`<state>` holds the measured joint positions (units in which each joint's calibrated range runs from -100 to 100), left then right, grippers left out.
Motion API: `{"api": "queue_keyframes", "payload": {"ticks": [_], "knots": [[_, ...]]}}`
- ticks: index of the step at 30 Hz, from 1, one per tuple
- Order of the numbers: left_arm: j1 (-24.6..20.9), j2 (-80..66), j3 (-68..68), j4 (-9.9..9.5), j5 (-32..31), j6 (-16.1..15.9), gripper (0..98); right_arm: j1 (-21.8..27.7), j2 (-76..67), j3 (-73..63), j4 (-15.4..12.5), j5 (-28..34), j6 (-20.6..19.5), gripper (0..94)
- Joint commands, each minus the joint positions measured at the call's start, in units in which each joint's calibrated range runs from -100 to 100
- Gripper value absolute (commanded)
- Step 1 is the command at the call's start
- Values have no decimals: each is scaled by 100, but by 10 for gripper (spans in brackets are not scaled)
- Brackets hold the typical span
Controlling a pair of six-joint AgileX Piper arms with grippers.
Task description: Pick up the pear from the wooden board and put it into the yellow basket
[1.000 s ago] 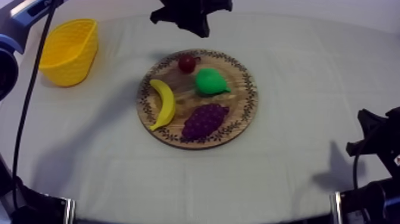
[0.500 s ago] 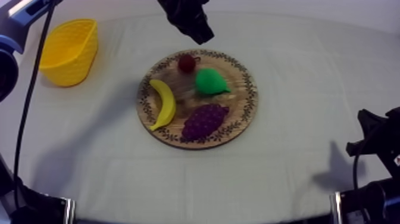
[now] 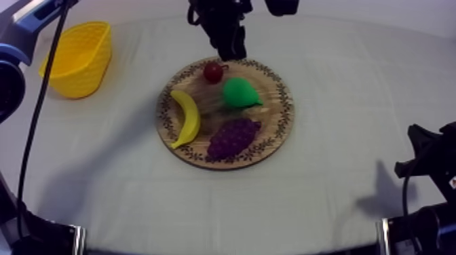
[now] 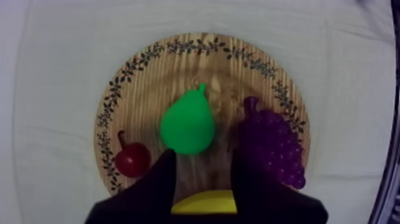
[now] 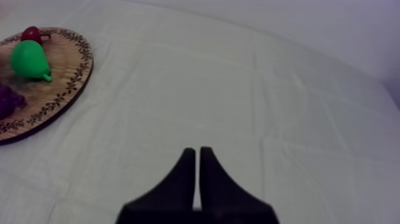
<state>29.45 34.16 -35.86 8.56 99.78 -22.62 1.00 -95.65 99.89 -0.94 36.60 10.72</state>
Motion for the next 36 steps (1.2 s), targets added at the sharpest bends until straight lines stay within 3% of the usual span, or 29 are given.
{"api": "queue_keyframes", "payload": {"ticks": [1, 13, 23, 36], "knots": [[8, 4, 69, -21, -3, 120, 534, 0, -2, 0, -1, 1, 0, 4], [115, 47, 379, -202, -2, 467, 834, 0, -2, 0, -1, 1, 0, 4], [167, 860, 101, -221, -2, 491, 915, 0, -2, 0, -1, 1, 0, 4], [61, 2260, -924, -193, -2, 562, 940, 0, -2, 0, -1, 1, 0, 4]]}}
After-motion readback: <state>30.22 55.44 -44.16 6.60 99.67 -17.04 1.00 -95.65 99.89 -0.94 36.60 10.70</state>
